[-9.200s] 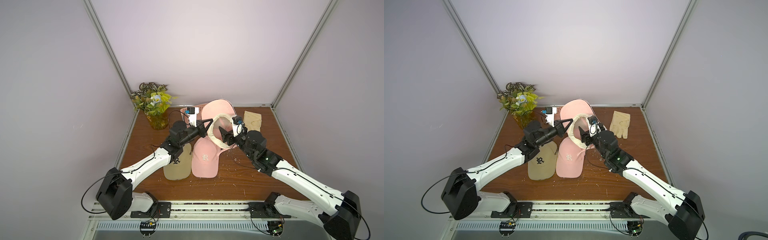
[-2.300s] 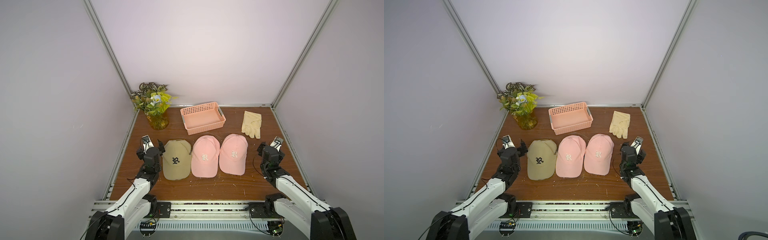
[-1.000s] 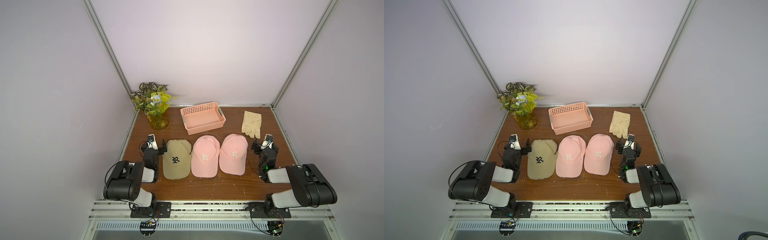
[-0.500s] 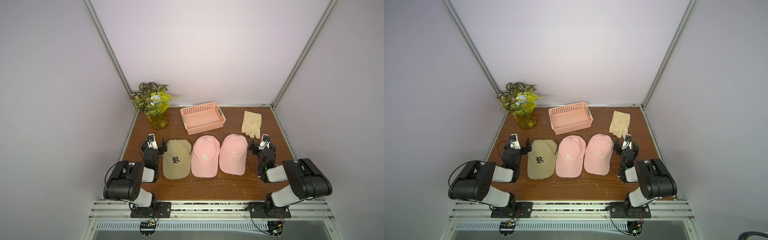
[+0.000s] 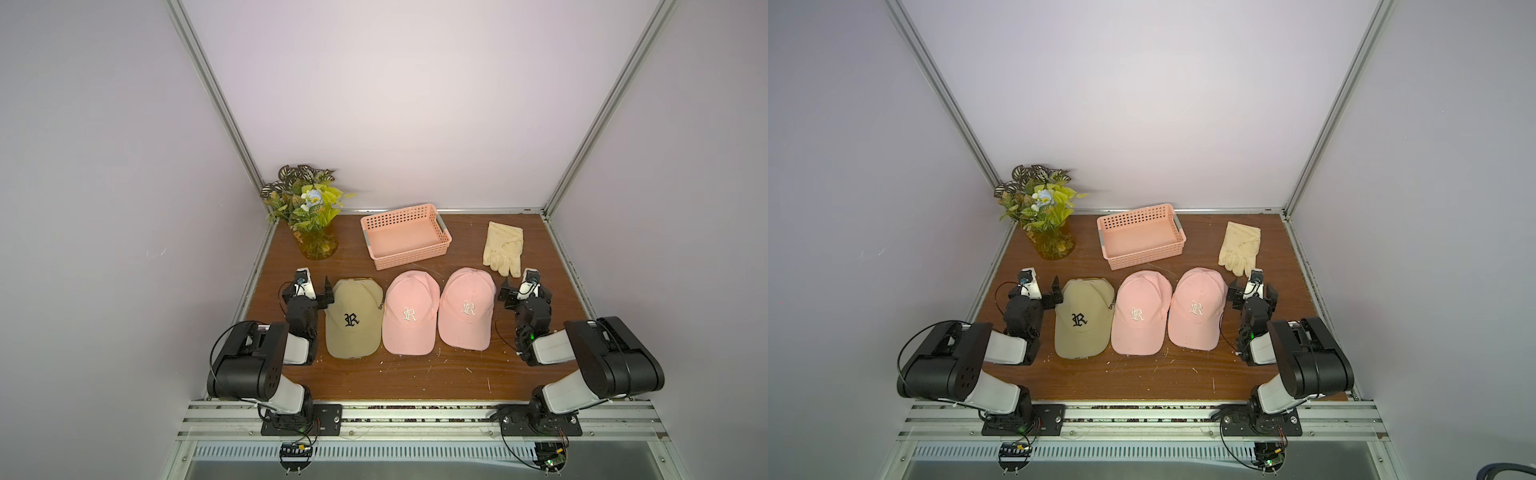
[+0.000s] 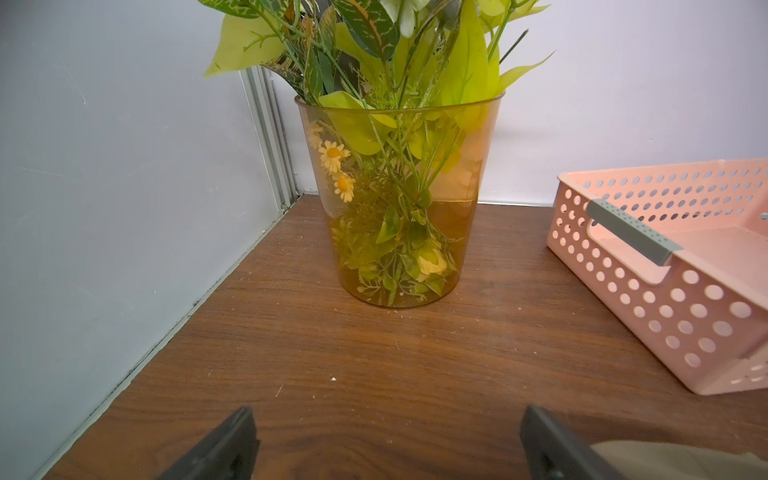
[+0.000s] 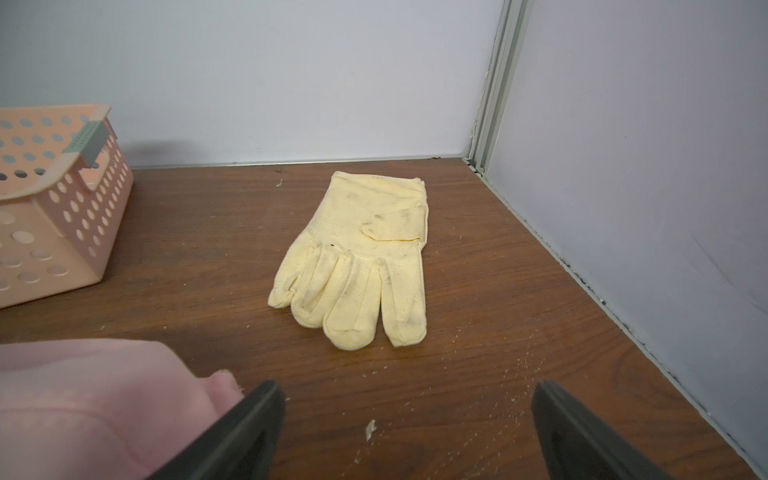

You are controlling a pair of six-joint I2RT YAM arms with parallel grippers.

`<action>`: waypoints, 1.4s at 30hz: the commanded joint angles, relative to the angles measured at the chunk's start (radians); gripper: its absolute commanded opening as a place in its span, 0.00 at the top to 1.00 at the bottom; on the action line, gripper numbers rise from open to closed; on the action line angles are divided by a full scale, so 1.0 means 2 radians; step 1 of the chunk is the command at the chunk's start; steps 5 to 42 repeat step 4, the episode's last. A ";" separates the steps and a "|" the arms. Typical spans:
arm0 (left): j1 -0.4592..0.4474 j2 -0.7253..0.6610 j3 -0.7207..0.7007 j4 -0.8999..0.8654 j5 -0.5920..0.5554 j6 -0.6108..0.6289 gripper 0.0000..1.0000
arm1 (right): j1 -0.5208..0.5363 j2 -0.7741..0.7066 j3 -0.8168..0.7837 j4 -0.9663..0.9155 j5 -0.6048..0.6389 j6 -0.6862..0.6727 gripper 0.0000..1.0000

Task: Turn the baseball cap inside out
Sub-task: Reset both arms

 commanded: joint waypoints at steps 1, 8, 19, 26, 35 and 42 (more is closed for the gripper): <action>0.004 0.005 0.009 0.011 -0.004 0.006 0.01 | -0.003 -0.008 0.005 0.021 -0.002 -0.006 0.00; 0.004 0.004 0.008 0.011 -0.003 0.006 0.01 | -0.003 -0.008 0.005 0.021 -0.002 -0.006 0.01; 0.004 0.004 0.008 0.011 -0.003 0.006 0.01 | -0.003 -0.008 0.005 0.021 -0.002 -0.006 0.01; 0.004 0.004 0.008 0.011 -0.003 0.006 0.01 | -0.003 -0.008 0.005 0.021 -0.002 -0.006 0.01; 0.004 0.004 0.008 0.011 -0.003 0.006 0.01 | -0.003 -0.008 0.005 0.021 -0.002 -0.006 0.01; 0.004 0.004 0.008 0.011 -0.003 0.006 0.01 | -0.003 -0.008 0.005 0.021 -0.002 -0.006 0.01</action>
